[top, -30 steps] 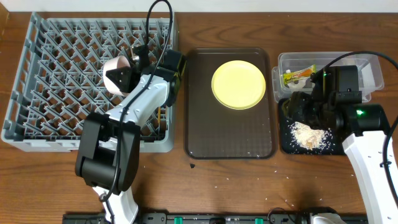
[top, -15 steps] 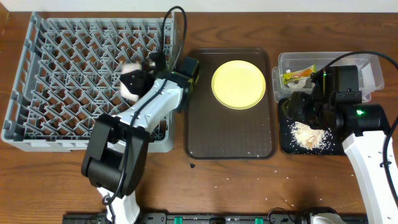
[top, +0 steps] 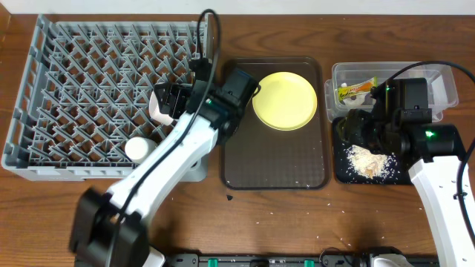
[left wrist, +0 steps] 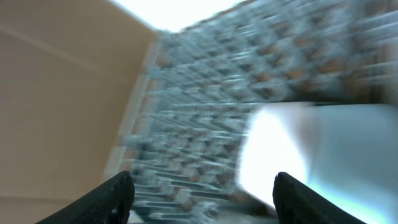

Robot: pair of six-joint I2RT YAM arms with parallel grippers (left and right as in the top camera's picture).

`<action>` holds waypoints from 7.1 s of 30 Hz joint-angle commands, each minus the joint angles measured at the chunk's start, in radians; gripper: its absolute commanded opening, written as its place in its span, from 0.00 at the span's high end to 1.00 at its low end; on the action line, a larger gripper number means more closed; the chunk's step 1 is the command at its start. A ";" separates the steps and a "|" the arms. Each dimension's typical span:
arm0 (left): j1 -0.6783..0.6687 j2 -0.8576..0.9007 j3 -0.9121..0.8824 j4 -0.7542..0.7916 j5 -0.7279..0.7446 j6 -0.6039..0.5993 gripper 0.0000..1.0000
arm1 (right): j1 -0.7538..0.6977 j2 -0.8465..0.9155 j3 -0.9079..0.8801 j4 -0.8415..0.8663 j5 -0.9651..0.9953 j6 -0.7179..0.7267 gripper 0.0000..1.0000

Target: Sort waste into correct bins and load items into the dishwasher

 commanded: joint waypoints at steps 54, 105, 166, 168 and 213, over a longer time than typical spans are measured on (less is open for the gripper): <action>-0.010 0.413 -0.017 0.371 1.266 -0.129 0.78 | -0.003 -0.004 0.008 -0.018 0.000 0.011 0.45; 1.281 -0.127 -0.031 0.162 1.736 0.125 0.93 | -0.003 -0.004 0.008 -0.029 0.000 0.003 0.43; 0.679 -0.065 -0.033 0.260 0.349 0.212 0.93 | -0.003 -0.004 0.008 -0.012 -0.001 0.004 0.43; 0.669 -0.060 -0.033 0.269 0.350 0.229 0.92 | -0.003 -0.004 0.008 -0.012 -0.001 0.004 0.43; 1.231 0.181 -0.035 0.201 1.563 -0.050 0.60 | -0.003 -0.004 0.008 -0.008 -0.001 0.005 0.41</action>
